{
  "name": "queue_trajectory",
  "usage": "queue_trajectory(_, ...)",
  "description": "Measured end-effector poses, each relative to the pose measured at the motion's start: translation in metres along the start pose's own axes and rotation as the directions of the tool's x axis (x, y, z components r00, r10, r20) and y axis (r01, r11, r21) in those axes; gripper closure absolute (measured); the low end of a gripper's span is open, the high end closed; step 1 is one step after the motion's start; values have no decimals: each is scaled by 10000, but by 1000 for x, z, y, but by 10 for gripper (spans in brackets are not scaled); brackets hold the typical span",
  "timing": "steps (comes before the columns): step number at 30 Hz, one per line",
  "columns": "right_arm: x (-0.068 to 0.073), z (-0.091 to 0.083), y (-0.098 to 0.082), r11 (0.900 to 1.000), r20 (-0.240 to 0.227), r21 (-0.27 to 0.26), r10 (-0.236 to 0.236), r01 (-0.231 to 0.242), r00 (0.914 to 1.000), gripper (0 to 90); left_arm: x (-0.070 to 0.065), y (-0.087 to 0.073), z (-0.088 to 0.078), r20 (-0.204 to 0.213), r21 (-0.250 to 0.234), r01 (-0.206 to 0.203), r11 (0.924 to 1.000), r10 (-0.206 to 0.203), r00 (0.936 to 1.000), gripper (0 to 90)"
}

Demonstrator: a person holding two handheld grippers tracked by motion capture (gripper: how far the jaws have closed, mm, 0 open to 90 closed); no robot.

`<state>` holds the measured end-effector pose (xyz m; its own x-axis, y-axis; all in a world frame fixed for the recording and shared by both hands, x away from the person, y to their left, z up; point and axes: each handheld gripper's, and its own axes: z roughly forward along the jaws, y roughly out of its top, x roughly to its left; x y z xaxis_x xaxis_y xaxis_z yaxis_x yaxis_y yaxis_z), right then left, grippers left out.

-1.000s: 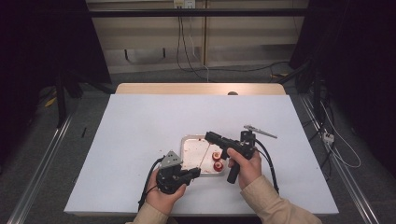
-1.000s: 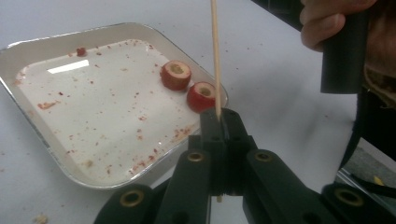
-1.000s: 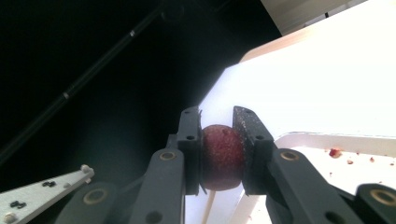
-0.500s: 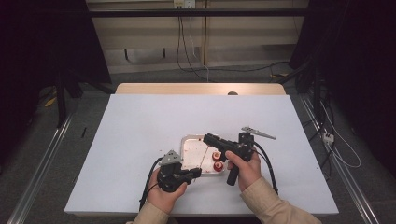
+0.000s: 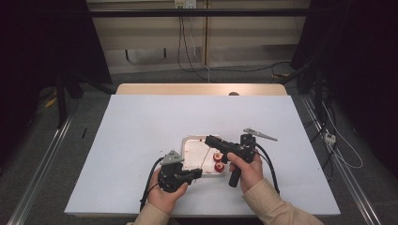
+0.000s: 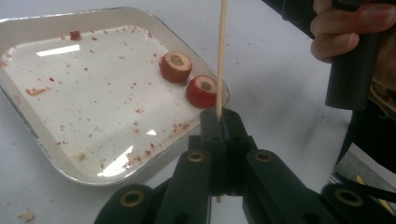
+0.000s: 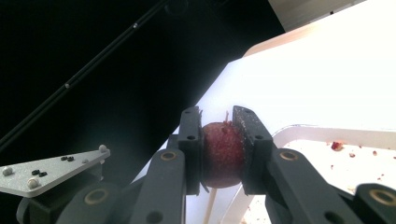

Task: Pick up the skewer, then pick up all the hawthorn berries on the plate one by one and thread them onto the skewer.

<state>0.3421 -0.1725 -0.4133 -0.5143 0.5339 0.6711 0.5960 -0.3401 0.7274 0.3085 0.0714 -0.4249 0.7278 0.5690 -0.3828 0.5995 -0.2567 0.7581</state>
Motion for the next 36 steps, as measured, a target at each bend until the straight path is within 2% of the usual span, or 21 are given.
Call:
queue_trajectory(3,1,1,0,10000,19,-28,-82,82,10000,743,1,1,1,-24,35,55,10000,-55,10000,900)
queue_trajectory(8,0,0,1,9998,4,-131,172,-172,9999,743,1,3,0,46,71,-62,10000,62,10000,900)
queue_trajectory(12,0,-2,1,9999,69,-130,-31,32,10000,744,-1,5,4,98,234,-133,9996,130,9999,900)
queue_trajectory(15,2,-1,1,9998,103,-99,-192,193,9998,744,1,4,5,73,280,-13,9996,11,10000,900)
queue_trajectory(16,3,-1,1,9996,66,-45,-264,264,9996,744,1,4,4,200,254,-28,9997,23,9998,900)
queue_trajectory(18,3,-1,2,9998,34,-64,-209,209,9998,744,0,5,3,83,176,-73,9998,71,9999,900)
queue_trajectory(22,3,-2,3,9999,27,-135,-62,62,10000,743,1,7,0,211,13,-35,10000,35,9998,900)
queue_trajectory(25,2,-2,4,9999,-4,-143,82,-82,10000,743,1,7,-1,185,138,-59,9999,56,9998,900)
queue_trajectory(27,2,0,2,9999,47,-103,-122,122,9999,744,1,6,0,171,233,-80,9997,76,9998,900)
queue_trajectory(33,5,-1,1,9995,53,-46,-324,324,9995,744,1,6,2,187,387,-21,9992,14,9998,900)
queue_trajectory(36,5,-2,1,9997,-28,-81,-231,231,9997,744,1,6,2,184,231,129,9997,-133,9997,900)
